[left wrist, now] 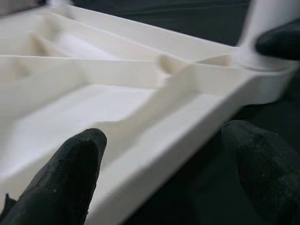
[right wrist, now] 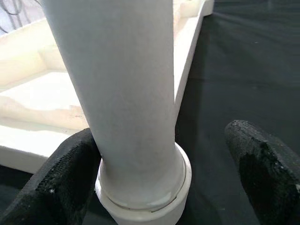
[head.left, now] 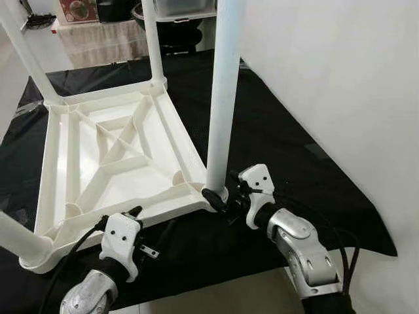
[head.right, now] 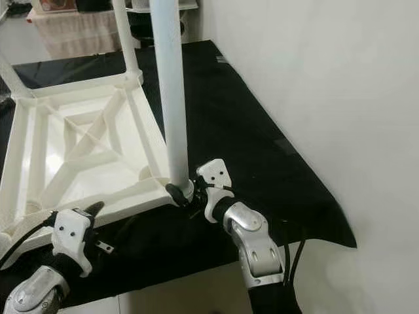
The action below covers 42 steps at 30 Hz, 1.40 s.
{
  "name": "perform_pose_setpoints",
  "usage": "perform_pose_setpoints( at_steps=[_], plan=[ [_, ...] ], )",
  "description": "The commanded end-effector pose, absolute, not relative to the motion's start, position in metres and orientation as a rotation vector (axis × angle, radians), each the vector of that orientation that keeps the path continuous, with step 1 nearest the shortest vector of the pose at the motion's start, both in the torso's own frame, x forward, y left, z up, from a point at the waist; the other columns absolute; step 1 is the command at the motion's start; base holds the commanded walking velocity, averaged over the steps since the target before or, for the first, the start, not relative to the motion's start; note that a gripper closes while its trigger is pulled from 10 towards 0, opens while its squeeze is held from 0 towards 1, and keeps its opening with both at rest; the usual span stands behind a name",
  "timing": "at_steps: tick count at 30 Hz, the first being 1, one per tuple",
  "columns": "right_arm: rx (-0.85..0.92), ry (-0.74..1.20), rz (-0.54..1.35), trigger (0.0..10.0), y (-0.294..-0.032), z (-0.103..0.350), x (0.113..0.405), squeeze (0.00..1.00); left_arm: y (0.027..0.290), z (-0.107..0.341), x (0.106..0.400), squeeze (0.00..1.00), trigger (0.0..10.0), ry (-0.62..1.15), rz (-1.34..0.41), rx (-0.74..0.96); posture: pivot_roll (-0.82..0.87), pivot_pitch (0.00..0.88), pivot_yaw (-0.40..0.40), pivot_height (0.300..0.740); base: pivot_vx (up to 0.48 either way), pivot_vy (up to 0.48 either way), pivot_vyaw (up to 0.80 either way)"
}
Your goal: Building children table
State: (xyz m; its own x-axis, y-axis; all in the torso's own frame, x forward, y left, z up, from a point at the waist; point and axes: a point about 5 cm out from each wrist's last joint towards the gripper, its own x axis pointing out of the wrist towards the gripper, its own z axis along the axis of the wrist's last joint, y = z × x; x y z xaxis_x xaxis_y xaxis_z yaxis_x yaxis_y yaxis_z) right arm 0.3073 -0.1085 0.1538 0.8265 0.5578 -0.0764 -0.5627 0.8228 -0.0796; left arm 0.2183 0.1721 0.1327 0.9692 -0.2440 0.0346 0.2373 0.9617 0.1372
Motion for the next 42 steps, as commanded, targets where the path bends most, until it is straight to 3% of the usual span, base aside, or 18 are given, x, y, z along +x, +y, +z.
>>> perform_pose_setpoints(
  at_steps=[1, 11, 32, 39, 41, 42],
  plan=[
    [-0.089, 0.062, 0.55, 10.0, -0.114, 0.154, 0.31, 0.0, 0.189, 0.131, 0.219, 0.0, 10.0, -0.044, -0.145, 0.167, 0.07, 0.171, -0.009, 0.74, 0.0, 0.0, 0.0],
    [-0.026, 0.022, 0.667, 10.0, -0.098, 0.162, 0.299, 0.0, 0.238, 0.132, 0.217, 0.0, 10.0, -0.019, 0.122, 0.256, 0.07, 0.172, -0.007, 0.74, 0.0, 0.0, 0.0],
    [0.04, -0.015, 0.899, 10.0, -0.05, 0.176, 0.284, 0.0, 0.28, 0.148, 0.217, 0.0, 10.0, -0.058, 0.287, 0.335, 0.08, 0.166, -0.016, 0.74, 0.0, 0.0, 0.0],
    [0.057, -0.024, 0.925, 10.0, -0.039, 0.18, 0.283, 0.0, 0.279, 0.15, 0.221, 0.0, 10.0, -0.069, 0.278, 0.334, 0.08, 0.17, -0.019, 0.74, 0.0, 0.0, 0.0],
    [0.049, -0.024, 0.904, 10.0, -0.038, 0.178, 0.286, 0.0, 0.268, 0.148, 0.225, 0.0, 10.0, -0.073, 0.224, 0.306, 0.08, 0.173, -0.019, 0.74, 0.0, 0.0, 0.0],
    [0.029, -0.016, 0.84, 10.0, -0.043, 0.174, 0.293, 0.0, 0.247, 0.145, 0.23, 0.0, 10.0, -0.083, 0.132, 0.255, 0.08, 0.174, -0.019, 0.74, 0.0, 0.0, 0.0]
  ],
)
